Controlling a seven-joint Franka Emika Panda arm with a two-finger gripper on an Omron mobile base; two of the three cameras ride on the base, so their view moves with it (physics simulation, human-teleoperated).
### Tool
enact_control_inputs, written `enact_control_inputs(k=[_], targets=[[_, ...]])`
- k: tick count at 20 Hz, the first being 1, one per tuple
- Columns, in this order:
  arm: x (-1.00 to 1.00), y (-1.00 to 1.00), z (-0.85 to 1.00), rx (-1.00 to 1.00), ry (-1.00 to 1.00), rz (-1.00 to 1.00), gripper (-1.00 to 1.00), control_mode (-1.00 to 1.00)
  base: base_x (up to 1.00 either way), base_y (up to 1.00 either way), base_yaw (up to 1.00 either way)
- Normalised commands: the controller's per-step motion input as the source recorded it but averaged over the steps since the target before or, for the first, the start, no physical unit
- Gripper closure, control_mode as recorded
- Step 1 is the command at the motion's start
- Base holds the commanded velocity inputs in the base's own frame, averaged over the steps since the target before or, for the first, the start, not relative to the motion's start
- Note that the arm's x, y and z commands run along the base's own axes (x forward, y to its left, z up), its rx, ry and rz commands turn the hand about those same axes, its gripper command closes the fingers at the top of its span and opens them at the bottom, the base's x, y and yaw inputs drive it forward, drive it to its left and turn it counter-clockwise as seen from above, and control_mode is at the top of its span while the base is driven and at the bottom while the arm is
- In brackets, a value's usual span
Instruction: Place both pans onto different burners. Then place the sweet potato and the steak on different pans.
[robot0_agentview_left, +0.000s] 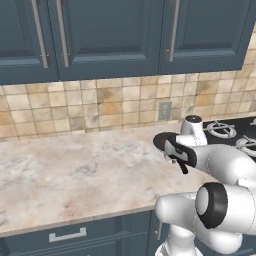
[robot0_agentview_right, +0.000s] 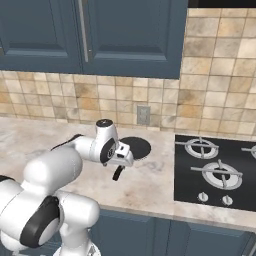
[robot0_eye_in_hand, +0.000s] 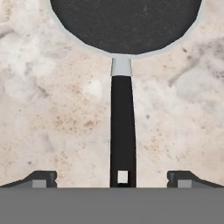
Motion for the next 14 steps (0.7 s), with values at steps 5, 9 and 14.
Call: enact_control_inputs(k=[5, 9, 14], targets=[[0.08, -0.12, -0.18, 0.0, 0.0, 0.0, -1.0, -1.0, 0.0, 0.0, 0.0], [0.08, -0.01, -0.19, 0.0, 0.0, 0.0, -1.0, -1.0, 0.0, 0.0, 0.0], [0.08, 0.0, -0.2, 0.0, 0.0, 0.0, -1.0, -1.0, 0.0, 0.0, 0.0]])
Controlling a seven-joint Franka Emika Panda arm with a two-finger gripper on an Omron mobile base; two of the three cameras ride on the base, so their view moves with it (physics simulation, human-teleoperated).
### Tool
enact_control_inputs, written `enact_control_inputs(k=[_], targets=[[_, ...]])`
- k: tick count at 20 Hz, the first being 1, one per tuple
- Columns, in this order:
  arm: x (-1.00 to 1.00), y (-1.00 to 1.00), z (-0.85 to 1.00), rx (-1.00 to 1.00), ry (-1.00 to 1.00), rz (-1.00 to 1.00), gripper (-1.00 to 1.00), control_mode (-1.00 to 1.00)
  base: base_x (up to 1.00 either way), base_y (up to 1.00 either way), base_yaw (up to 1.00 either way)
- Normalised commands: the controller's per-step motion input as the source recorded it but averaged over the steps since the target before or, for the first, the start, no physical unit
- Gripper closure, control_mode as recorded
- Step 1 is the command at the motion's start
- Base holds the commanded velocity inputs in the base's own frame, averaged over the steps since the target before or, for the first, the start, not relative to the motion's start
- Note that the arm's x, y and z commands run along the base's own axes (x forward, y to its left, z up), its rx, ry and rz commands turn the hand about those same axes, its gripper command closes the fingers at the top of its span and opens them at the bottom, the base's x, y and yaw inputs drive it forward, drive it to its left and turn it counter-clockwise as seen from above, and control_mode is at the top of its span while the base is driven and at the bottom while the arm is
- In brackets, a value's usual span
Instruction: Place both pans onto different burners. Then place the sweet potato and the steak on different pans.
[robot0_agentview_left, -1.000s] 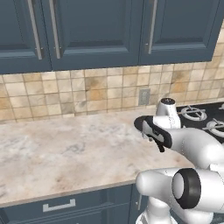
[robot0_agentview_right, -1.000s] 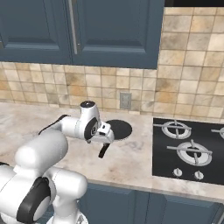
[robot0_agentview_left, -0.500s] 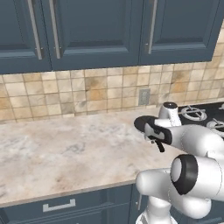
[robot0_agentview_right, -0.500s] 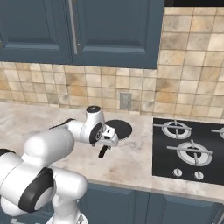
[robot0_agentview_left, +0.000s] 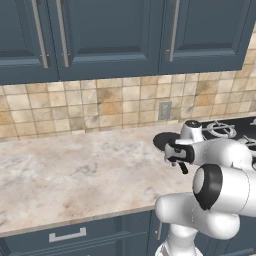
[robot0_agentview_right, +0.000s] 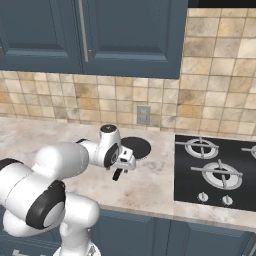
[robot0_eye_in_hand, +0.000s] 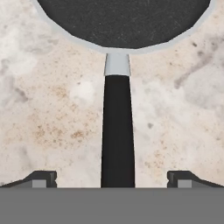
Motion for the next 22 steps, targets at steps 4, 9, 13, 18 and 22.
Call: enact_control_inputs(k=[4, 9, 13, 18, 22], targets=[[0.05, 0.0, -0.21, 0.0, 0.0, 0.0, -1.0, -1.0, 0.0, 0.0, 0.0], [0.0, 0.0, -0.14, 0.0, 0.0, 0.0, 1.0, -1.0, 0.0, 0.0, 0.0], [0.0, 0.0, 0.0, 0.0, 0.0, 0.0, 1.0, -1.0, 0.0, 0.0, 0.0], [0.0, 0.0, 0.02, 0.0, 0.0, 0.0, 1.0, -1.0, 0.0, 0.0, 0.0], [0.0, -0.05, 0.58, 0.0, 0.0, 0.0, 1.0, -1.0, 0.0, 0.0, 0.0]])
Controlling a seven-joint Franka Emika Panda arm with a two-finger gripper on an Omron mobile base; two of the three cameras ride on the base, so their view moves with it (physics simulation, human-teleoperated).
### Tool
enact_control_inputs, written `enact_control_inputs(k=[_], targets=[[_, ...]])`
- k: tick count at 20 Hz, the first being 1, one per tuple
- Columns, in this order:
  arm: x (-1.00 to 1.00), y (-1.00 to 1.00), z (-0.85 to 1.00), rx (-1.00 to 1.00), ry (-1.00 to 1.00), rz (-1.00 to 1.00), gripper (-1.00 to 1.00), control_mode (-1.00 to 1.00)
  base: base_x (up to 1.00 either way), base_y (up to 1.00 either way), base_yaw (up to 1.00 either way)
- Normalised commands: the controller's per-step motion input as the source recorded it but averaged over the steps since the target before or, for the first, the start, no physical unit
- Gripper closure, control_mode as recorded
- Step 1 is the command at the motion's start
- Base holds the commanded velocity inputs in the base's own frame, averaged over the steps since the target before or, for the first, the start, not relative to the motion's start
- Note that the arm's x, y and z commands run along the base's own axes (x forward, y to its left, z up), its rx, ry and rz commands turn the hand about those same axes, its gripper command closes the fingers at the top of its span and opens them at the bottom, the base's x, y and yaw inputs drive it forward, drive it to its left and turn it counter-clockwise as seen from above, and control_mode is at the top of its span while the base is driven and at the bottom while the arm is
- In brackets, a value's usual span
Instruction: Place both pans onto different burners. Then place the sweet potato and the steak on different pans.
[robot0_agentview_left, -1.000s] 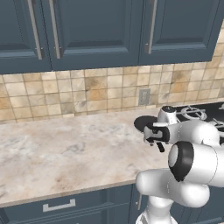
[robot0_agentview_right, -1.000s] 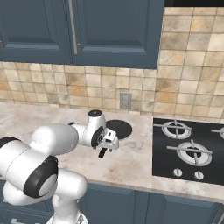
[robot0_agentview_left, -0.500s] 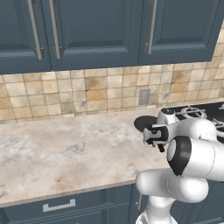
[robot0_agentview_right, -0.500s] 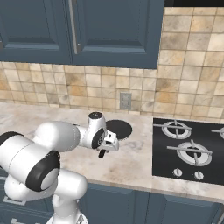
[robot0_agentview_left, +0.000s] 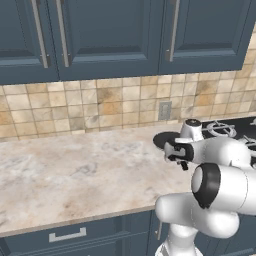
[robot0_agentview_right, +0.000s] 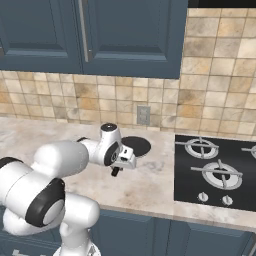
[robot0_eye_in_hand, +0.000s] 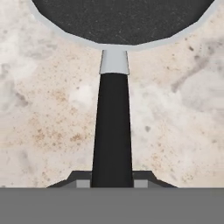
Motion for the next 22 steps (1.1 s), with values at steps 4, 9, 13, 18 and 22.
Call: enact_control_inputs(k=[4, 9, 13, 18, 22], targets=[[-0.13, -0.08, 0.7, 0.0, -0.01, 0.0, 1.0, -1.0, 0.0, 0.0, 0.0], [-0.26, 0.0, 0.56, 0.0, 0.0, 0.0, 1.0, -1.0, 0.0, 0.0, 0.0], [-0.17, 0.0, 0.43, 0.0, 0.0, 0.0, 1.0, -1.0, 0.0, 0.0, 0.0], [-0.22, 0.0, 0.36, 0.0, 0.0, 0.0, 1.0, -1.0, 0.0, 0.0, 0.0], [-0.3, 0.0, 0.4, 0.0, 0.0, 0.0, 1.0, -1.0, 0.0, 0.0, 0.0]])
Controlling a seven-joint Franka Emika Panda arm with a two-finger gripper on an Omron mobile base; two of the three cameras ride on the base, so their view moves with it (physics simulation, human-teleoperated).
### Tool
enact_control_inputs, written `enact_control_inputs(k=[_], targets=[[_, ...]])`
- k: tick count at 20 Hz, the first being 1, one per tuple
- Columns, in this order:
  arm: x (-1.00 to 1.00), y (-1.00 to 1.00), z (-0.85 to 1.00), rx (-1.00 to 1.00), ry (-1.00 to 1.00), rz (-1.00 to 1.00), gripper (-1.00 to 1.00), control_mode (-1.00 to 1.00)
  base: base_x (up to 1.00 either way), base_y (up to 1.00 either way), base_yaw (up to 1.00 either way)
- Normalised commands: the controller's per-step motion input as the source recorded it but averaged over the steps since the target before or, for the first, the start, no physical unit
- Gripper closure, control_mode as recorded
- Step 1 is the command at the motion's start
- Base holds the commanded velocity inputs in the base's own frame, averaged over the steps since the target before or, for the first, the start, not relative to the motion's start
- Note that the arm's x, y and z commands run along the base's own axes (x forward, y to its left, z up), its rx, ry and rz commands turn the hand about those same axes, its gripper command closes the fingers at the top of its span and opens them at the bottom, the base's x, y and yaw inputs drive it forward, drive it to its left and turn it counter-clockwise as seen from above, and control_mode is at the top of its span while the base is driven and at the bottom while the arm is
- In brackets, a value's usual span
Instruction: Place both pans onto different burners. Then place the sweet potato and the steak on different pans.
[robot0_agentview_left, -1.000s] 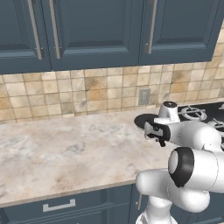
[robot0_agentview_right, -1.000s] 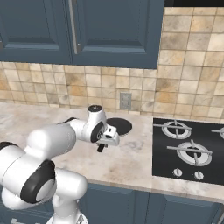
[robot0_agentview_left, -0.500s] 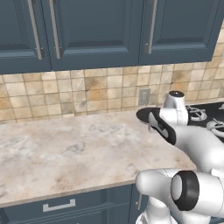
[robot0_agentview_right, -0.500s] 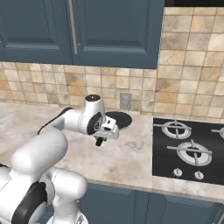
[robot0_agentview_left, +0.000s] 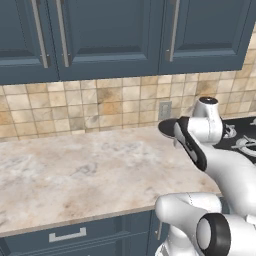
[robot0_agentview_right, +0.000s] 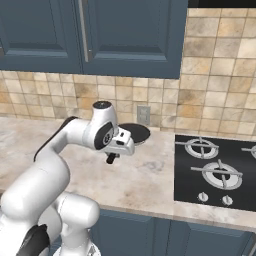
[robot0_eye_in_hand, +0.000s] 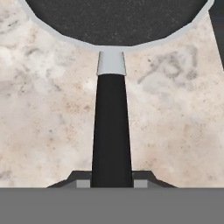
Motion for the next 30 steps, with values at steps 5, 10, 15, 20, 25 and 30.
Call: enact_control_inputs(k=[5, 10, 15, 20, 25, 30], targets=[[-0.26, 0.0, 0.46, 0.0, 0.0, 0.0, 1.0, -1.0, 0.0, 0.0, 0.0], [-0.39, 0.0, 0.17, 0.0, 0.0, 0.0, 1.0, -1.0, 0.0, 0.0, 0.0], [-0.22, 0.0, 0.0, 0.0, 0.0, 0.0, 1.0, 1.0, -0.3, -0.18, 0.0], [0.0, 0.0, 0.0, 0.0, 0.0, 0.0, 1.0, 1.0, -0.29, -0.87, 0.0], [0.0, 0.0, 0.0, 0.0, 0.0, 0.0, 1.0, 1.0, -0.02, -0.98, 0.0], [0.0, 0.0, 0.0, 0.0, 0.0, 0.0, 1.0, 1.0, 0.0, -0.86, 0.0]])
